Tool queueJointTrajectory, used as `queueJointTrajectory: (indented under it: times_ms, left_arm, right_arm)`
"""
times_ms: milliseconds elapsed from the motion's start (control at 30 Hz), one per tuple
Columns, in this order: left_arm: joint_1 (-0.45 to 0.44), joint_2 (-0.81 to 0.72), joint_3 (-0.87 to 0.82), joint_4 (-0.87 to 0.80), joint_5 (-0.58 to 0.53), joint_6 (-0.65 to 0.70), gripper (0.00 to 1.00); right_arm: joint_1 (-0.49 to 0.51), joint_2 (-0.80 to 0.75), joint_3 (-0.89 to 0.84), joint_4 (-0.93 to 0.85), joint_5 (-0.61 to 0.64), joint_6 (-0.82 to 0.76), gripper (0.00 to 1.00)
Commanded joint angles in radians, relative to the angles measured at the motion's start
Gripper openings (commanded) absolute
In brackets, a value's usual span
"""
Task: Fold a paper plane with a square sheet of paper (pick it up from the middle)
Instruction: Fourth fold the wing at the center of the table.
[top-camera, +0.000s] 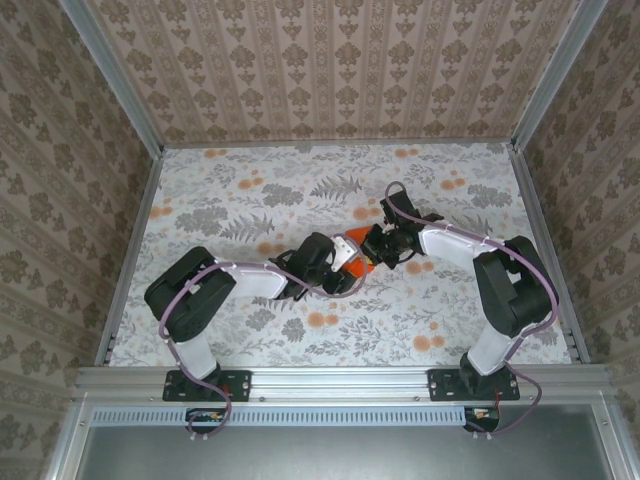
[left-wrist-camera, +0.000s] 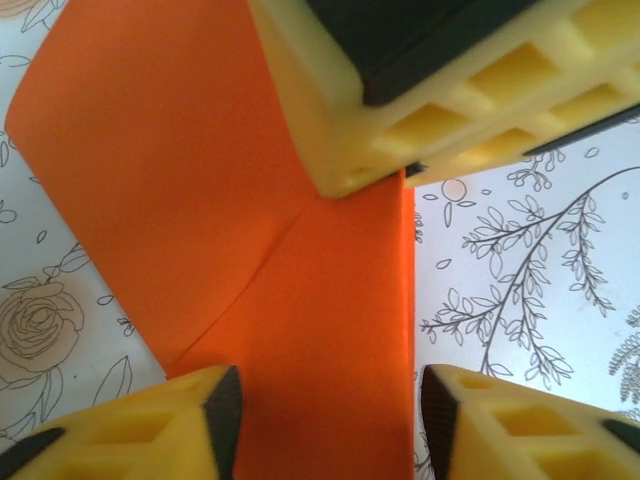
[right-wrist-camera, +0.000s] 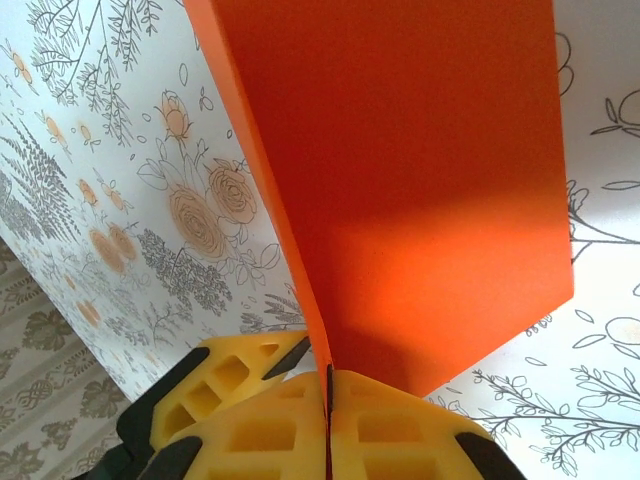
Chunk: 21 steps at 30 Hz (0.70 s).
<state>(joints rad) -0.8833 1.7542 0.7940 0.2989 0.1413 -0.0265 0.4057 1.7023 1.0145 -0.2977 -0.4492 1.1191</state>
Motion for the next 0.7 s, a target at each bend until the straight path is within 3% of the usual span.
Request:
queueJointTrajectory:
  times_ms: [0,667]
  left_arm:
    - [-0.008,-0.002,0.002,0.055,-0.021,0.029,0.42]
    - [-0.007,0.031,0.018,0.021,0.049,0.063,0.13]
  right_arm:
    - [-0.010,0.011,0.021,-0.062,-0.022,0.027,0.11]
    - [-0.065,0.001,0.056,-0.109,-0.016,-0.055,0.50]
